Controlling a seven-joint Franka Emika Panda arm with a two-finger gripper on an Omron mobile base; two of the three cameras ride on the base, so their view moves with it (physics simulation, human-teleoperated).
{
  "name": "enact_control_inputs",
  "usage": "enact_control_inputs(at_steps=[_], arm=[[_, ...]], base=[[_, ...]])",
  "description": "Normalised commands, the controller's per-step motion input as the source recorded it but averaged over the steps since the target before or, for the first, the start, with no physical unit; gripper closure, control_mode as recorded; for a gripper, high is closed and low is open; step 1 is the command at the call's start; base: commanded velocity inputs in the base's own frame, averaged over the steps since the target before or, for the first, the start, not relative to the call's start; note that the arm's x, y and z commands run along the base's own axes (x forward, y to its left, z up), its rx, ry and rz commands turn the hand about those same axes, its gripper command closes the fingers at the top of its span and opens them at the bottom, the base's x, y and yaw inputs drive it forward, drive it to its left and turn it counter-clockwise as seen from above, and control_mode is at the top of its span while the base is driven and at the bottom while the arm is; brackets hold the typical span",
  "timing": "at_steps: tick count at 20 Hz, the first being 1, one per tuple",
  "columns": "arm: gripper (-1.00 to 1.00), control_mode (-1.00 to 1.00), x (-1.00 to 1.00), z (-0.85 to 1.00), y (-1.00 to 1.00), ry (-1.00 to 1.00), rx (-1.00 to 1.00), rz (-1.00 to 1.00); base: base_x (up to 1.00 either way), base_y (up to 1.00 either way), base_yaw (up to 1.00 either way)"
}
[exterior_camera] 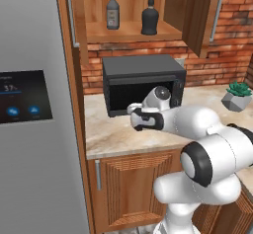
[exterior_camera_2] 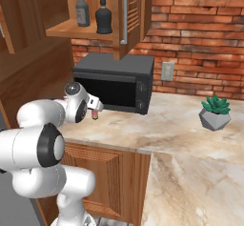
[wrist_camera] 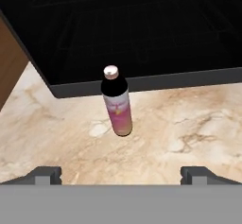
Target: Sort all alcoholic drinks to one cabinet, and non-alcoholic drinks to the other.
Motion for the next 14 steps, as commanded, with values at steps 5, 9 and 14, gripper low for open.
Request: enact_control_inputs(at_steps=[5, 9, 14], arm=[[-1.0, -1.0, 0.17, -0.1, 0.03, 0.0, 0.0, 0.0], [-1.0, -1.0, 0.26, -0.07, 0.03, 0.0, 0.0, 0.0], [-1.0, -1.0, 0.25, -0.06, 0.07, 0.0, 0.0, 0.0]], base=[[0.0, 0.0, 0.0], [0.0, 0.0, 0.0], [0.0, 0.0, 0.0]])
